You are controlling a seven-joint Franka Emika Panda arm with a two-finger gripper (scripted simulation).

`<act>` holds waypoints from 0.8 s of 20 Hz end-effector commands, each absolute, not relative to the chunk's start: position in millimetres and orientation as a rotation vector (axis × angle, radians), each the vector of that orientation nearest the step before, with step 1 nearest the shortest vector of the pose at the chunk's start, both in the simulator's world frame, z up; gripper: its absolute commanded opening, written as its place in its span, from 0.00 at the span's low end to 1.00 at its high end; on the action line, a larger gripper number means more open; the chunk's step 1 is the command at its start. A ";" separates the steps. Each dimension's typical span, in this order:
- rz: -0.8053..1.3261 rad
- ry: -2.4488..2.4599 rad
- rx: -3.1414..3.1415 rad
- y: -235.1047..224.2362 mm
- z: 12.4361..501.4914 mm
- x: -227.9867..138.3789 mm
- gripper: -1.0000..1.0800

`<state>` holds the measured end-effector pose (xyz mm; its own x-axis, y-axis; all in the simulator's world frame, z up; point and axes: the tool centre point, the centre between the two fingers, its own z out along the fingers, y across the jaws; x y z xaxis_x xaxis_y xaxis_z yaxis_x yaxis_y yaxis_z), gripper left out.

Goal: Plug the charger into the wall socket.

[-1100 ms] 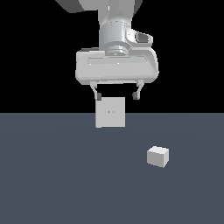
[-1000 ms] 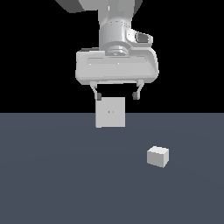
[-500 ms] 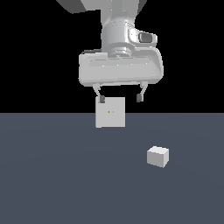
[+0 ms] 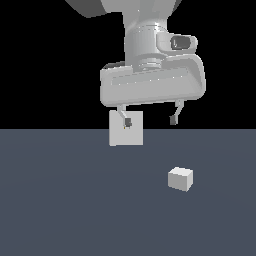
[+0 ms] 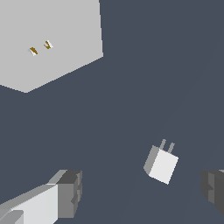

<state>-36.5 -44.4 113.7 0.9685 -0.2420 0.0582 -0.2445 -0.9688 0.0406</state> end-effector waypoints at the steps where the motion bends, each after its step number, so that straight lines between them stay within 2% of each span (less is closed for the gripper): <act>1: 0.129 -0.467 3.050 -51.8 107.4 -41.4 0.96; 16: 0.366 -0.901 2.897 -86.4 71.9 -68.3 0.96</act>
